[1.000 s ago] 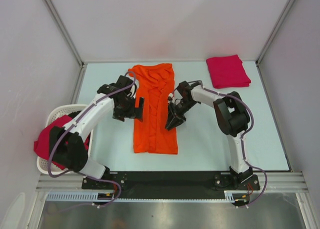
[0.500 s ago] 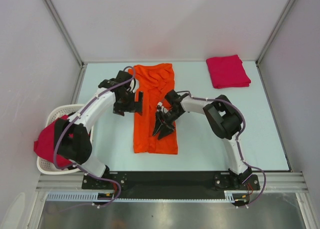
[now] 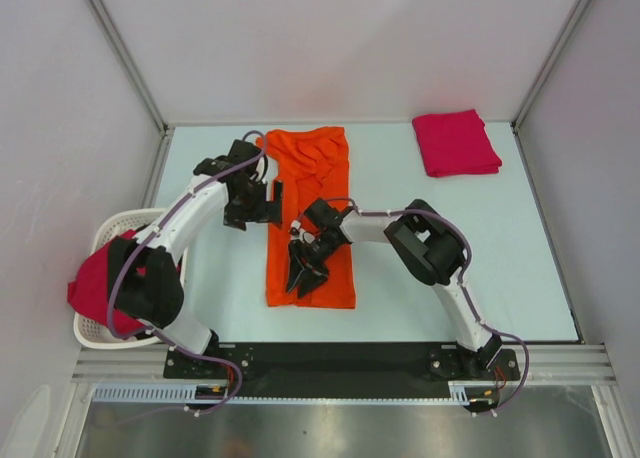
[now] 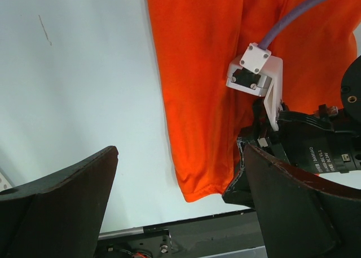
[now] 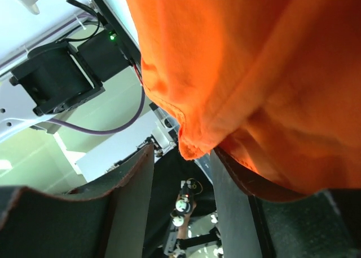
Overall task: Fold and stack the t-shirts
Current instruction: Rotate the tshirt 90 degrees
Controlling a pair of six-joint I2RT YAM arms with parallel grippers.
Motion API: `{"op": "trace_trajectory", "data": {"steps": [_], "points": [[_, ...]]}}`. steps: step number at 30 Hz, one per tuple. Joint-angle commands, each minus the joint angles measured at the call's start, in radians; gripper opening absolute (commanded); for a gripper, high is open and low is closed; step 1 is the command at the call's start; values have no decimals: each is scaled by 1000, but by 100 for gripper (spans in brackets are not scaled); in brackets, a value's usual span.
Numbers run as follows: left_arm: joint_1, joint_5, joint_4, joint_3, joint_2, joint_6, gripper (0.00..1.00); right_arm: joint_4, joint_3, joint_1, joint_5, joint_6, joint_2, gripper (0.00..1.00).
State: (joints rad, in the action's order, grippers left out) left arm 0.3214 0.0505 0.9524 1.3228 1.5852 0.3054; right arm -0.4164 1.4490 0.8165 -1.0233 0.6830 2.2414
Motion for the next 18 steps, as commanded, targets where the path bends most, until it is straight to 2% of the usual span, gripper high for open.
{"op": "trace_trajectory", "data": {"steps": [1,6,7,9,10,11,18], "points": [[-24,-14,2,55,-14,-15,100,-2,11,22,31,49,67,49],[-51,-12,11,65,-31,-31,100,-2,27,47,35,59,89,37],[-56,-9,13,65,-33,-35,100,-5,30,50,38,61,90,28],[-65,-8,16,70,-39,-43,100,-13,37,47,45,62,92,20],[-68,-9,16,72,-39,-48,100,-19,40,49,49,61,90,7],[-71,-9,16,75,-42,-49,100,-22,43,49,52,59,89,2],[-87,-14,28,84,-39,-66,99,-100,131,50,86,27,35,0]]}}
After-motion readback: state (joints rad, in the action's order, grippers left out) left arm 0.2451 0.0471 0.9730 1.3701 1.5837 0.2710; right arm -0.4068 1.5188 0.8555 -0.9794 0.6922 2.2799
